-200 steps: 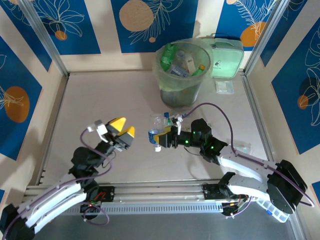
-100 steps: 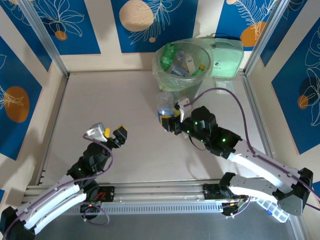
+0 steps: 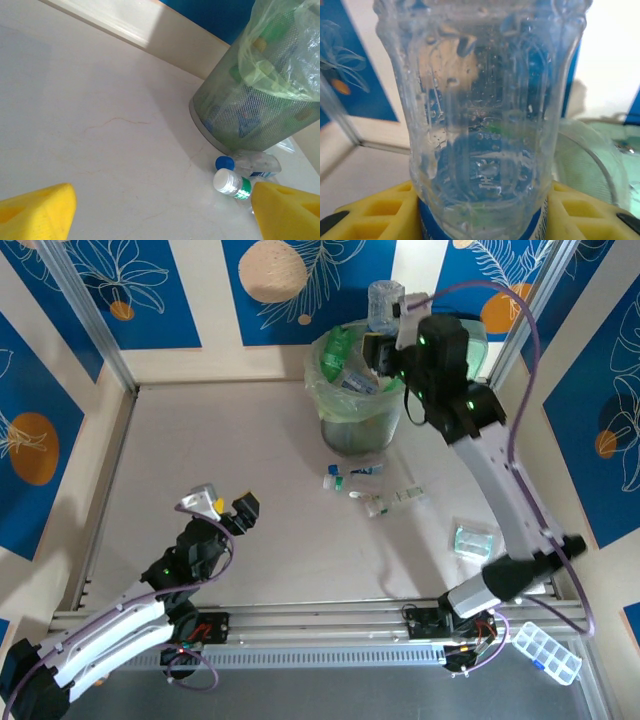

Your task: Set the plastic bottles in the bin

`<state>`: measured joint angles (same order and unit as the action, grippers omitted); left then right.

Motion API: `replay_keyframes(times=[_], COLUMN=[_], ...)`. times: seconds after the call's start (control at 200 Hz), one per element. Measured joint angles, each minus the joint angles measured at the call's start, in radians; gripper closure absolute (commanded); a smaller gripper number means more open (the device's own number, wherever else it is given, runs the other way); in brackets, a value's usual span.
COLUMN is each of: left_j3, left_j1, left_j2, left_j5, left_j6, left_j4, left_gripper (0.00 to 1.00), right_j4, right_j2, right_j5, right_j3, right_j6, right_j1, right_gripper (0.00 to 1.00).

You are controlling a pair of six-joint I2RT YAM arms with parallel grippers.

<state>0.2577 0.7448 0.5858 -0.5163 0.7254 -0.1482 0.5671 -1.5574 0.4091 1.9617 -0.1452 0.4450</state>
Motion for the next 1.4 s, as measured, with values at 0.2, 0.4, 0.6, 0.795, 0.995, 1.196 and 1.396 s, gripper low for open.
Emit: replay_keyframes(times=[0.2, 0.4, 0.6, 0.795, 0.995, 1.196, 1.396], left_j3=[0.002, 0.002, 0.002, 0.003, 0.003, 0.003, 0.003], left_j1=[0.0, 0.0, 0.0, 0.0, 0.0, 0.0, 0.0], left_j2=[0.004, 0.01, 0.019, 0.018, 0.018, 0.018, 0.018], left_j5=[0.002, 0.006, 0.01, 0.01, 0.01, 0.01, 0.01], left_j6=[0.0, 0.0, 0.0, 0.0, 0.0, 0.0, -0.001], left_j4=[0.0, 0.0, -0.001, -0.001, -0.001, -0.001, -0.001], left_gripper=[0.1, 0.1, 0.1, 0.1, 0.09, 0.09, 0.09], right_j4=[0.212, 0.303, 0.377, 0.415, 0.421, 0.426, 0.428], right_j2=[-0.283, -0.399, -0.504, -0.528, -0.53, -0.573, -0.601], right_j5=[0.079, 0.116, 0.094, -0.009, -0.128, -0.209, -0.228], right_j3=[0.271, 0.362, 0.534, 0.532, 0.517, 0.508, 0.499], right_j6=[0.028, 0.041, -0.042, -0.229, -0.47, -0.599, -0.653], right_j1=[-0.057, -0.069, -0.099, -0.158, -0.189, -0.183, -0.195], right_gripper=[0.66, 0.66, 0.67, 0.67, 0.65, 0.56, 0.27])
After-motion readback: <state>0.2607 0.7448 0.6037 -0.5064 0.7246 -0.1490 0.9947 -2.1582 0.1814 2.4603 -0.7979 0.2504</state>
